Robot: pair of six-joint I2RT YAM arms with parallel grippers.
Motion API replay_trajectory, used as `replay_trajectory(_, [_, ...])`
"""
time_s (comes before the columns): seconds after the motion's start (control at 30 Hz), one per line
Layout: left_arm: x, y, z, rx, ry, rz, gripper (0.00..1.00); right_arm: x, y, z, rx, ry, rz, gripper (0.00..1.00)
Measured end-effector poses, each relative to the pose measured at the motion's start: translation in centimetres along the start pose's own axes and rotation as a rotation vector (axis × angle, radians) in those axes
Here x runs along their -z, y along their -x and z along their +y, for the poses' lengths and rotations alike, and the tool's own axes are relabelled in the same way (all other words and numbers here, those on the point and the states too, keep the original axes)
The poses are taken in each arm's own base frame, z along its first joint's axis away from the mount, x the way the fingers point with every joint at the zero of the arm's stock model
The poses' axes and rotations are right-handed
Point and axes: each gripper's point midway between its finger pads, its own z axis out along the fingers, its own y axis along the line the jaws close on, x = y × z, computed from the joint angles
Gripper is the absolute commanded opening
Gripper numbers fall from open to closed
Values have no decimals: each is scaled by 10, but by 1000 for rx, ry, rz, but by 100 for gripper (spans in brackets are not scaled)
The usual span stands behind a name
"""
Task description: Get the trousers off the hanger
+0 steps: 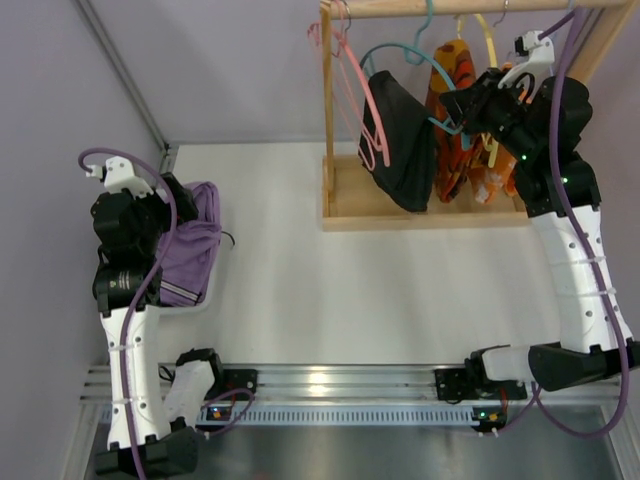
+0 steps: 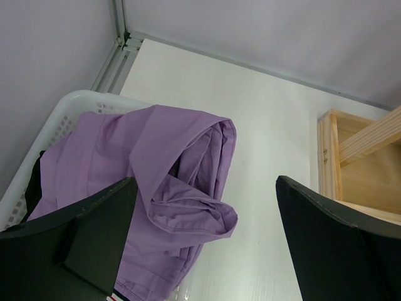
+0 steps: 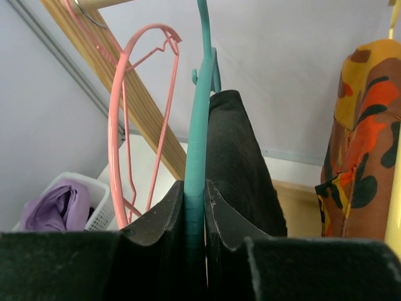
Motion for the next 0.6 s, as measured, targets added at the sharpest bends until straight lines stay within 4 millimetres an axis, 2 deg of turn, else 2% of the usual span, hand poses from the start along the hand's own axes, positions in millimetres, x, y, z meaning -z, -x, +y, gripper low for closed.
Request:
replay_trajectory(0.07, [0,0,0,0,0,0,98,-2,-5,2,-7,17,7,4])
replay_trajectory(0.17, [0,0,0,0,0,0,99,-3,-9,8,-33,53,19,22])
replay_trajectory(0.3, [0,0,0,-1,0,0,99,1,-14,23,-104,136,57,35])
replay_trajectory(0.43, [0,0,0,-1,0,0,99,1,-21,40,-199,226,114,38])
replay_trajectory(0.6, [1,1,0,-1,-1,-3,99,-13,-30,44,-309,263,175,37])
